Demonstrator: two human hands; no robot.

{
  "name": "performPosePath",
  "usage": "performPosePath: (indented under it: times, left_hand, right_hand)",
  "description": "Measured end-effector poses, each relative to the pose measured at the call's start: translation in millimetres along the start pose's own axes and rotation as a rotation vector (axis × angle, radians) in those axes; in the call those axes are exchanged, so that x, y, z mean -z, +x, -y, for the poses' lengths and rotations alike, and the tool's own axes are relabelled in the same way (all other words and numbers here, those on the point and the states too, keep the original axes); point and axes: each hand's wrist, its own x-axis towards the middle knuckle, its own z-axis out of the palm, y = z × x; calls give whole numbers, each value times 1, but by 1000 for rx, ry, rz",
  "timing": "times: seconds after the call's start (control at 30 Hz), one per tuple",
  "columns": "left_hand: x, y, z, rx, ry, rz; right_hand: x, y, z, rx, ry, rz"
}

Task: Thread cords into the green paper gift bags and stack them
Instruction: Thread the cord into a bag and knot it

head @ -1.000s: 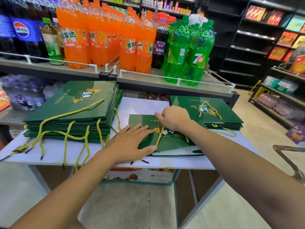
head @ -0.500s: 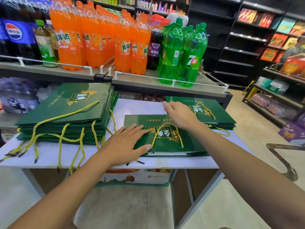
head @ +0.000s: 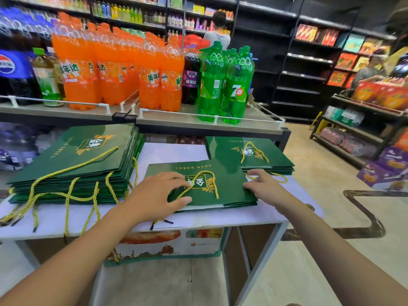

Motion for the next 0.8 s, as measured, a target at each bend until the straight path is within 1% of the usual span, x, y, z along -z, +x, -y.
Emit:
performPosePath:
  times: [0.13, 0.2, 0.3, 0.4, 0.5, 0.6, 0.7, 0.8]
  left_hand:
    - [24, 2, -24, 0, -49, -41]
    - [36, 5, -42, -39, -49, -54]
    - [43, 15, -63, -57, -22, -115]
    - [53, 28, -67, -23, -79, -281]
    - [77, 34, -66, 58, -304, -437]
    - [106, 33, -69, 158, -552, -588]
    - [127, 35, -71, 211, -927, -775]
    - [136, 43, -77, 227, -1380, -933]
  right_hand:
    - [8, -16, 37, 36, 442, -23]
    - [12, -24, 61, 85, 596, -34]
    - [12, -39, 98, 206, 701, 4]
    - [8, -50, 128, 328, 702, 51]
    - [6, -55, 144, 375, 767, 76]
    - [-6, -47, 138, 332, 729, 74]
    - [-28, -37, 123, 237, 684, 94]
    - [-44, -28, 115, 144, 793, 178]
